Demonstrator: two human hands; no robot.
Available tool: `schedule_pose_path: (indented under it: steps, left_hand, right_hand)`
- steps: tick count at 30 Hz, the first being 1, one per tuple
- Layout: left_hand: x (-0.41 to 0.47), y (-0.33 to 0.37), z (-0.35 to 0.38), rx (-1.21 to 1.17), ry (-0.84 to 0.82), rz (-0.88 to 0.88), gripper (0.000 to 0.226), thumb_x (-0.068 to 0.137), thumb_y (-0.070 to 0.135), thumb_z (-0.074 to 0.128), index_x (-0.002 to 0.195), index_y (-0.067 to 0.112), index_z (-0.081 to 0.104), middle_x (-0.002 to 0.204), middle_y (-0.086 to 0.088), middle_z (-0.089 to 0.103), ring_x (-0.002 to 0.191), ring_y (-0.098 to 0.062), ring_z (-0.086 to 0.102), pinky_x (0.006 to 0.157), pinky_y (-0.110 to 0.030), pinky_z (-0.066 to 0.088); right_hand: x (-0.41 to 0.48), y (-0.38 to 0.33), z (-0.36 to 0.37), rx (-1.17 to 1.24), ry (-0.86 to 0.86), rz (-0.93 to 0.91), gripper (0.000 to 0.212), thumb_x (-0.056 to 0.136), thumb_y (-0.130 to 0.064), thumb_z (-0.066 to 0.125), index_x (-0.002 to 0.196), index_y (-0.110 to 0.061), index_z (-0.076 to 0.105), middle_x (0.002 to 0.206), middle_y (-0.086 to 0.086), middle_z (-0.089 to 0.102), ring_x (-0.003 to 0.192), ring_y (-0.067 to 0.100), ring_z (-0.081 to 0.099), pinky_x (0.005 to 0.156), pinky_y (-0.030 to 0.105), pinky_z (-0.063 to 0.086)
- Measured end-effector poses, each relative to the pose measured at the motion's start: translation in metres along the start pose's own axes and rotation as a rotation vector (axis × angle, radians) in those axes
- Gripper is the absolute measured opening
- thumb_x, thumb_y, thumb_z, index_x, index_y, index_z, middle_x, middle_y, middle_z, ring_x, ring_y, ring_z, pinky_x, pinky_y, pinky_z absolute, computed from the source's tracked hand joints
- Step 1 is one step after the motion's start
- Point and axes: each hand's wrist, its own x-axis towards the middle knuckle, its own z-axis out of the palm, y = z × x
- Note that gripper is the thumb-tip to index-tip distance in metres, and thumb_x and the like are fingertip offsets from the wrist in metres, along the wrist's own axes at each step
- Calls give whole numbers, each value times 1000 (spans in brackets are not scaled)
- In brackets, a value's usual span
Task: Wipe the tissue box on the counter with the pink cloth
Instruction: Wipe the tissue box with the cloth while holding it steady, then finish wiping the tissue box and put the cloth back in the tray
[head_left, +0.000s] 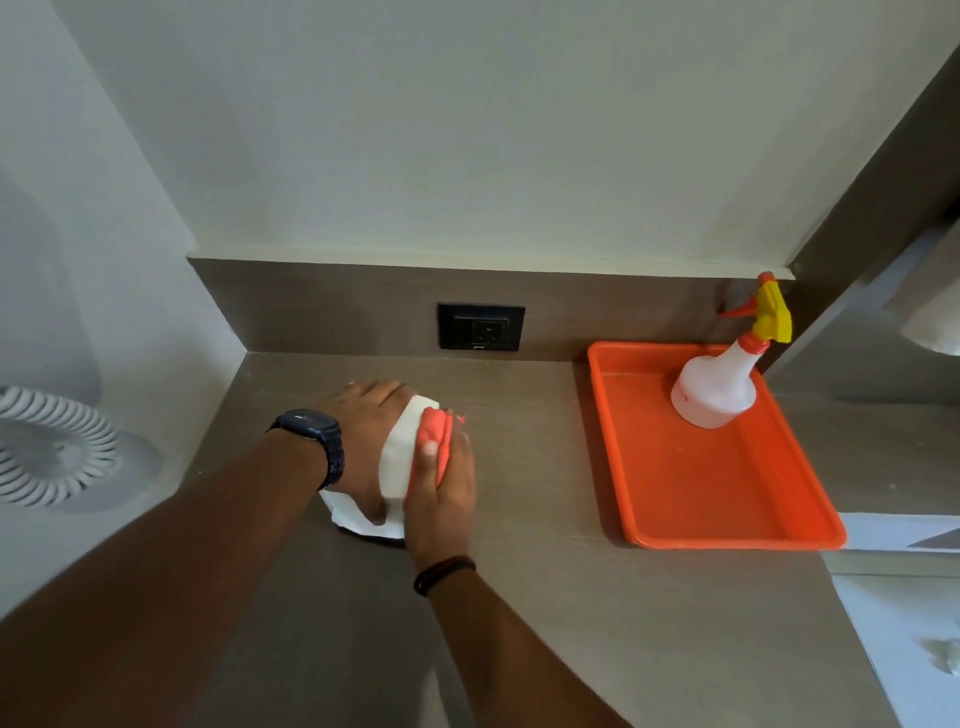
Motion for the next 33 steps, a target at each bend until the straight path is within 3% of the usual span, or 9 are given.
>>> schedule_pose_path:
  steps: [4,8,14,19,21,24,26,29,33]
  left_hand:
    - [3,-1,2,-17,2,-4,131,26,67,76,137,25,20,138,2,37,125,-20,36,107,-41,36]
    - [2,-1,2,-45,18,-21,132,22,63,77,135,23,22,137,4,37,124,-19,36,105,-39,38]
    - [0,3,-1,-24,-17,-34,142,28,62,80,143,21,8,149,-1,25,135,-23,27,110,-39,33]
    - [-2,6,-3,-36,-29,-47,146,30,61,84,145,20,5,152,-1,22,137,-23,23,112,-38,29]
    - [-4,8,-5,-33,-30,-45,145,32,60,85,146,17,6,152,-2,22,137,-24,24,113,-36,28]
    - [-4,7,-7,-37,-41,-50,146,28,63,83,145,18,8,150,-1,26,136,-23,26,112,-37,29]
    - [-4,6,-8,-45,-80,-71,149,24,67,80,144,21,5,150,0,25,137,-22,25,111,-40,30]
    - [0,12,-17,-17,-125,-80,159,15,77,74,146,24,0,154,2,20,140,-24,20,114,-47,26]
    - [21,61,-34,-126,139,14,155,25,102,43,150,18,2,159,-4,15,144,-27,16,119,-43,12]
  right_hand:
    - [18,-8,-5,-34,-48,-37,57,99,-50,36,149,-23,39,156,-2,42,146,11,32,121,38,28]
    - [32,-13,-8,64,-67,141,50,102,-46,38,144,-21,48,147,0,54,137,16,46,117,40,35]
    - [3,5,-3,117,2,333,52,92,-62,38,128,-31,60,127,-6,66,120,15,59,107,43,46]
    - [-10,0,-20,214,-34,413,12,104,-35,45,104,-38,56,101,-18,62,93,-5,57,71,3,39]
    - [-6,-6,-27,183,-80,393,11,101,-36,48,100,-31,58,95,-17,63,90,-2,60,76,7,45]
    - [7,-24,-46,183,-105,324,33,90,-47,58,103,-18,67,104,1,73,103,20,68,99,41,53]
    - [25,-35,-68,174,-99,283,13,98,-34,59,103,-24,65,101,-2,71,102,17,66,95,35,53]
    - [62,-54,-123,72,16,120,15,100,-25,57,113,-21,63,91,-13,61,96,12,59,81,25,45]
    - [103,-49,-192,-324,117,-13,24,101,-26,53,117,-9,58,92,-3,56,92,22,56,75,25,35]
